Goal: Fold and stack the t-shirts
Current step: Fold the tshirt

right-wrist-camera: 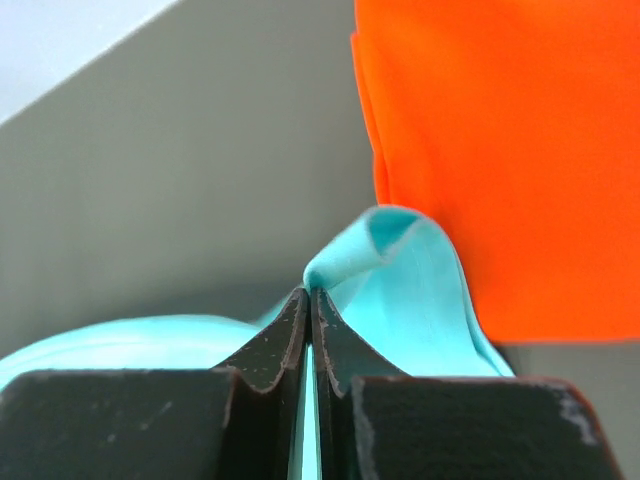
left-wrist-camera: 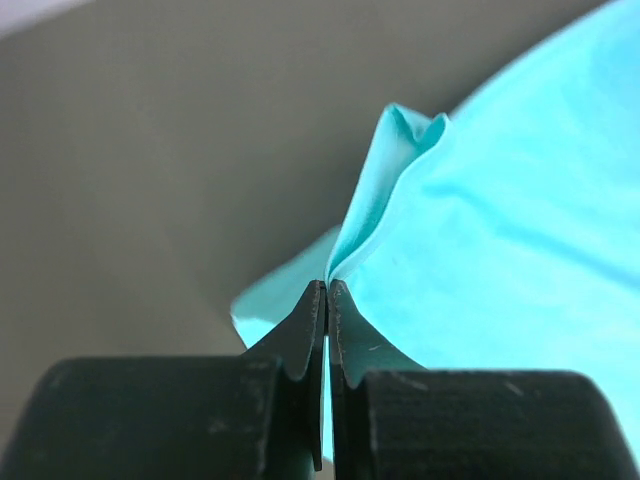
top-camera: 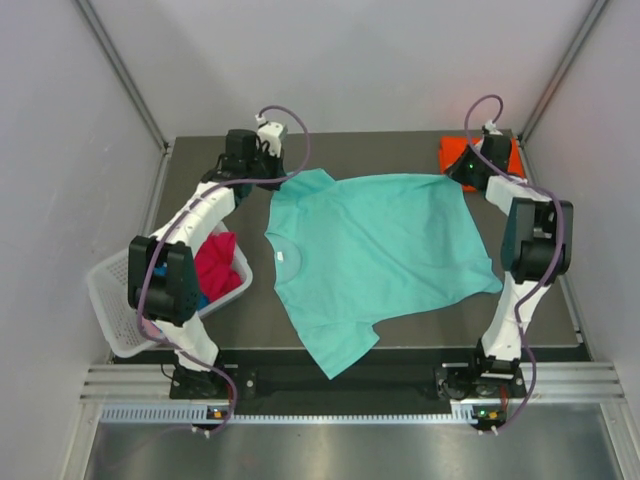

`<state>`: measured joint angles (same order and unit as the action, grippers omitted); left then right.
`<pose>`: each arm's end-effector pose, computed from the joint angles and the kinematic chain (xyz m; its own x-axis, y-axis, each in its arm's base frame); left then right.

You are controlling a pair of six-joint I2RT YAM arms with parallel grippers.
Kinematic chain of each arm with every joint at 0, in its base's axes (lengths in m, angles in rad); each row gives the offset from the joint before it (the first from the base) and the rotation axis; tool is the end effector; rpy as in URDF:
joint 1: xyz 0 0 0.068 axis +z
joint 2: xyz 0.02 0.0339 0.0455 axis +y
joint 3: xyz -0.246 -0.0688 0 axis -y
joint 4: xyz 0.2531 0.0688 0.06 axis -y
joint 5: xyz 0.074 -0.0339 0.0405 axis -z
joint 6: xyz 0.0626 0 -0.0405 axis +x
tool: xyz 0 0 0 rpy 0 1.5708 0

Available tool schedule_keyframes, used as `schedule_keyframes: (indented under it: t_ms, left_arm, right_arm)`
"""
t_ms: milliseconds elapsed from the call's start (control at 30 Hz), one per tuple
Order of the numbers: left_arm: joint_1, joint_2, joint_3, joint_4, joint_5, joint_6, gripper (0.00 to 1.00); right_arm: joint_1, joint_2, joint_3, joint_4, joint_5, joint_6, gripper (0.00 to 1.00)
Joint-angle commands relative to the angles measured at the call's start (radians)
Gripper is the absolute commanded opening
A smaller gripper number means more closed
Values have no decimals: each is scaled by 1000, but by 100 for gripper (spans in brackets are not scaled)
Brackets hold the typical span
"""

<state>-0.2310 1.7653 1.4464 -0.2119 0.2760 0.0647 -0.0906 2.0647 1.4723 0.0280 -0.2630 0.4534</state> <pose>0.4268 -0.1179 0.2645 -0.4627 0.1727 -0.8695 0.4800 0.8734 -0.0819 0.4931 -0.0285 0.1666 -0.5364 0.4734 -0.6986 0.1152 0.8612 0.4951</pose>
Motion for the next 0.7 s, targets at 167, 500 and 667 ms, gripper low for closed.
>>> schedule_keyframes:
  t_ms: [167,500,667]
  left_arm:
    - [-82,-144,-133,-144,-32,-98,0]
    - [-185,-228,-263,-253,-78,-192,0]
    - [-195,-293,-311,-271,-130,-203,0]
  right_arm:
    - [-29,-179,-165,-22,60,-29,2]
    - [-50,-250,-325,-16,80,-19,0]
    - [-57,-279,-325,-25,94,-24,0]
